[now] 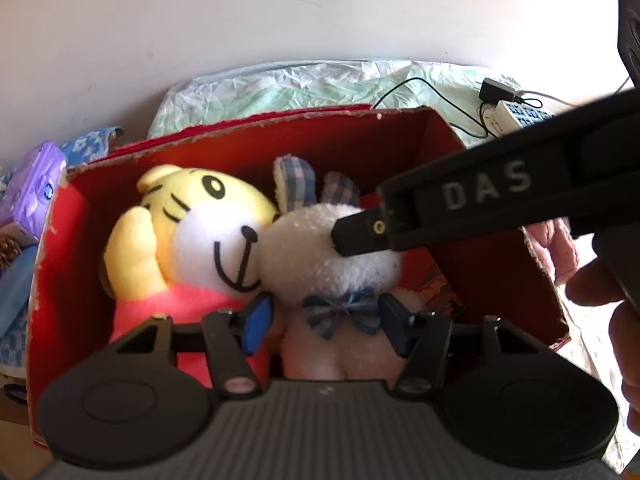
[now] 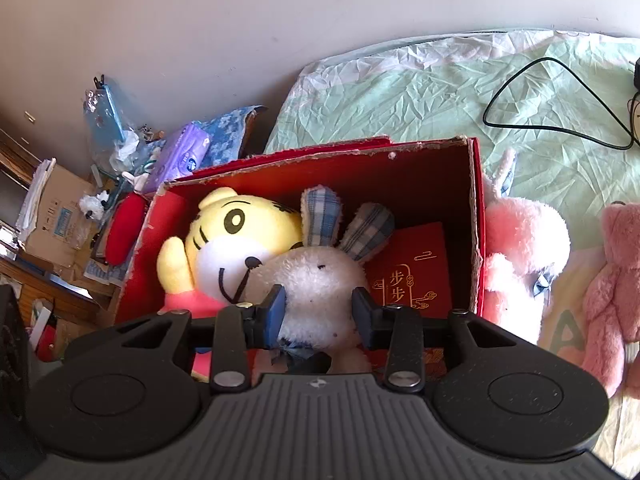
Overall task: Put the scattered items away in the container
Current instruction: 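Open both grippers releasing the bunny and withdraw toward the bed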
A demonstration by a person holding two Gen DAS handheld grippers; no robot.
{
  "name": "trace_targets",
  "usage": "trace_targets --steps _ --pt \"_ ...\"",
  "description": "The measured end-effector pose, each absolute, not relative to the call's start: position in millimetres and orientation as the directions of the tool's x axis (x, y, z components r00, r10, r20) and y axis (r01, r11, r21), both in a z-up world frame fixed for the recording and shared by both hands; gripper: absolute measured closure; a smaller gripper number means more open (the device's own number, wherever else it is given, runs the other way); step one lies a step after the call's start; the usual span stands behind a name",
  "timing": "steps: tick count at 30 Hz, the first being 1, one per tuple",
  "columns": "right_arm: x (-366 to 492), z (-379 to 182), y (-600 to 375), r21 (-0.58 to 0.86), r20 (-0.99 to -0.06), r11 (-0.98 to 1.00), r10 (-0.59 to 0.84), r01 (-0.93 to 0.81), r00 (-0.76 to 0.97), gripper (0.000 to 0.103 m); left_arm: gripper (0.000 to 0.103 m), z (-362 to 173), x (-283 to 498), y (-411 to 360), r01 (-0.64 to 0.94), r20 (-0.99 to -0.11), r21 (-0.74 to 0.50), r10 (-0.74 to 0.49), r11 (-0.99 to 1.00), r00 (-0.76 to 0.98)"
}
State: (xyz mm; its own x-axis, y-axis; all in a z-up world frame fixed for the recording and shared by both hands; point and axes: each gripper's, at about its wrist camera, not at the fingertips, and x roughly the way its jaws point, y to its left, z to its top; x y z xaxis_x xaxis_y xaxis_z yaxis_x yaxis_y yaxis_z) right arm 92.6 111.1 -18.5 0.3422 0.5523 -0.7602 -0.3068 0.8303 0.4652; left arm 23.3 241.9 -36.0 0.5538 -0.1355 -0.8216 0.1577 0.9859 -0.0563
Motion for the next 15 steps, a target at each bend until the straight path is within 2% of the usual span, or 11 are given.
trace_targets --steps 3,5,7,11,15 --pt "92 -15 107 0.474 -0.752 0.827 0.558 -0.301 0.35 0.061 0.041 -31 24 242 0.16 -0.82 -0.051 -0.133 0.986 0.557" --pt "90 -11 104 0.484 -0.74 0.821 0.569 -0.304 0.358 0.055 0.04 -31 26 242 0.161 -0.818 -0.046 -0.129 0.986 0.56" --pt "90 -10 104 0.473 -0.743 0.826 0.561 -0.306 0.365 0.053 0.037 -32 28 243 0.156 -0.819 -0.035 -0.118 0.987 0.561" --pt "91 -13 104 0.475 -0.749 0.826 0.56 -0.303 0.353 0.061 0.036 -37 32 248 0.147 -0.823 -0.036 -0.113 0.989 0.556" --pt "89 -18 108 0.471 -0.754 0.826 0.559 -0.308 0.345 0.062 0.035 -37 29 248 0.15 -0.821 -0.027 -0.107 0.988 0.561"
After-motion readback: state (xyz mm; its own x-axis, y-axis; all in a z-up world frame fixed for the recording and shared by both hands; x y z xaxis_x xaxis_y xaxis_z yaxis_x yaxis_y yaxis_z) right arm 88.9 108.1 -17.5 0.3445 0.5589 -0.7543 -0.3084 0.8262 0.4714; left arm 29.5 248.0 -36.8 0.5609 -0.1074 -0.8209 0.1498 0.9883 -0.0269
